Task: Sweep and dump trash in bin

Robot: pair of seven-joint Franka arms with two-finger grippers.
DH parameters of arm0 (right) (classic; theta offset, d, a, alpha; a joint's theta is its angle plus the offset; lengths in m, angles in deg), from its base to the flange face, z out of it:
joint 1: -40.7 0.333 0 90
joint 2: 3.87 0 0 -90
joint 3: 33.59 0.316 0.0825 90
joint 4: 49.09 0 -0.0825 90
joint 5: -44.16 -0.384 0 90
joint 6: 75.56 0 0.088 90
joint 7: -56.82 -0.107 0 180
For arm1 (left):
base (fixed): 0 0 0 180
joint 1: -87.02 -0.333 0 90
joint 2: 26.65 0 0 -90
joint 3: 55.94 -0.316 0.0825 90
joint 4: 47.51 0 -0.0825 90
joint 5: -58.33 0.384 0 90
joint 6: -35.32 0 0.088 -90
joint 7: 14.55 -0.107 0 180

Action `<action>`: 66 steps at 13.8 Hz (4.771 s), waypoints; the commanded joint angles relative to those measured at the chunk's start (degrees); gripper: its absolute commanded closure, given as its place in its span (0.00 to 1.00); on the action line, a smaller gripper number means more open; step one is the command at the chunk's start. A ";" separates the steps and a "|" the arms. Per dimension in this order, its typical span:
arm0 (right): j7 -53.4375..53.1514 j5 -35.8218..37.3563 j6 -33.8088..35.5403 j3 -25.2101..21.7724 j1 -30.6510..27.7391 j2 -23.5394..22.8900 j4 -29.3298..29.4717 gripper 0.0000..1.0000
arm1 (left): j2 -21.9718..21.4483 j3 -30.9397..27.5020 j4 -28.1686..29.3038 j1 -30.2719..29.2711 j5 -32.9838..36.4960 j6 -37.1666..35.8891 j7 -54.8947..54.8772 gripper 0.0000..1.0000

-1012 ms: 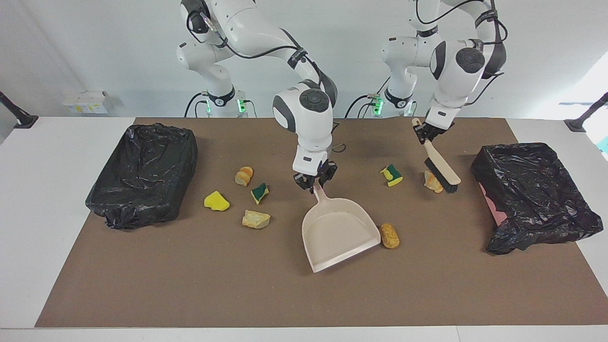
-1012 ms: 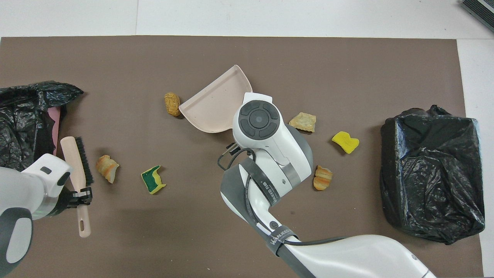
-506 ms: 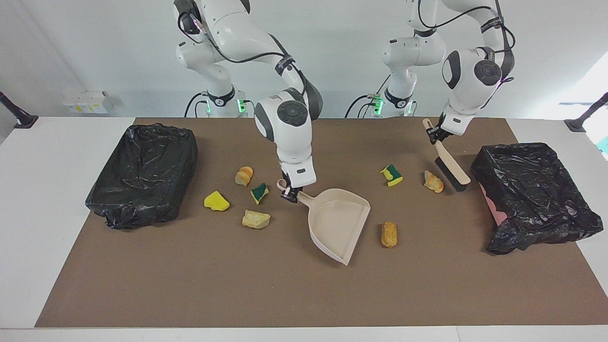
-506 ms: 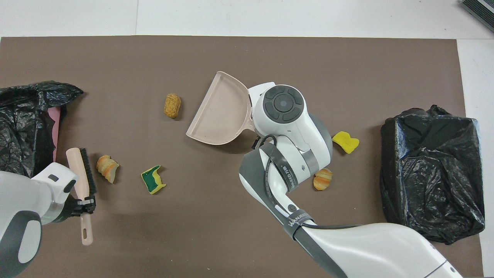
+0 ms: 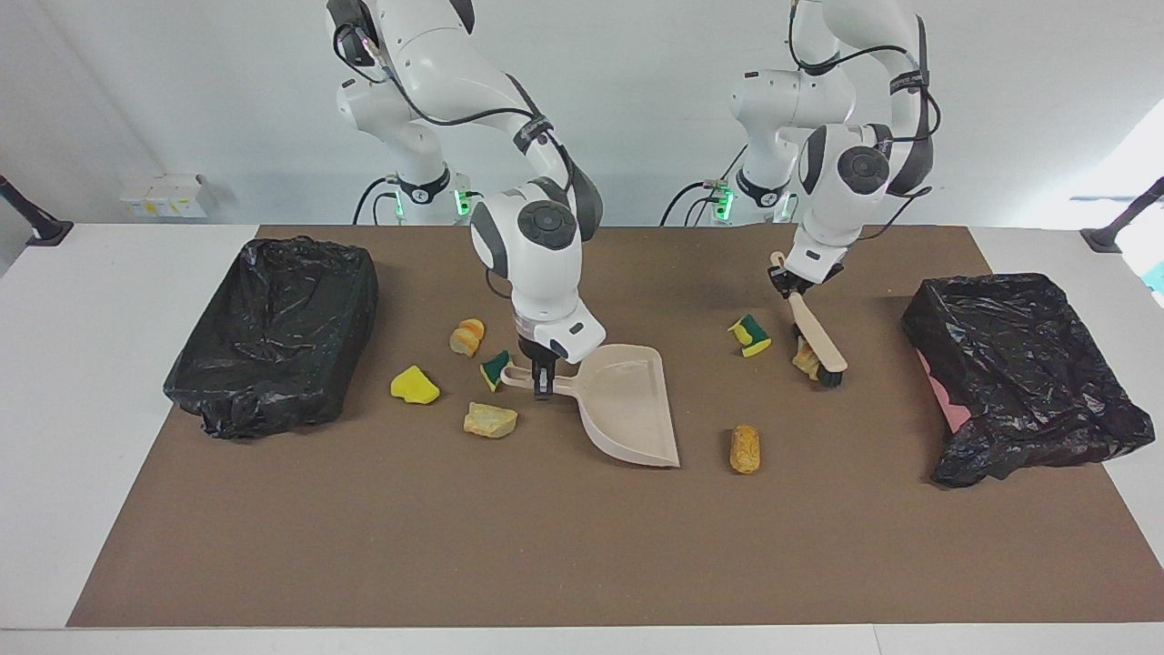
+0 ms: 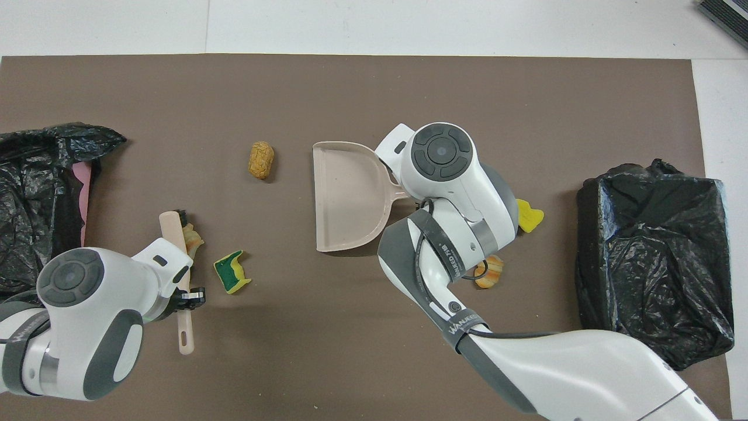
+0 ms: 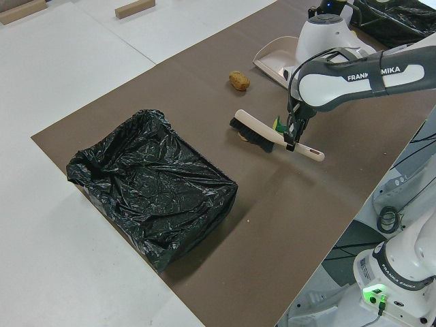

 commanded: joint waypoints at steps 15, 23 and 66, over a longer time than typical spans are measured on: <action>2.89 1.45 -0.40 0.54 -0.97 1.34 -2.88 1.00 | 3.90 -0.23 -12.10 11.91 -14.67 -13.44 27.40 1.00; 2.80 1.36 -0.58 0.63 -0.88 1.78 -3.76 1.00 | -2.26 0.03 -2.19 18.48 -21.87 -7.70 50.26 1.00; 1.04 1.36 -0.84 0.54 -0.97 2.13 -4.55 1.00 | 23.40 -0.76 -31.08 5.41 1.33 -10.21 -15.45 1.00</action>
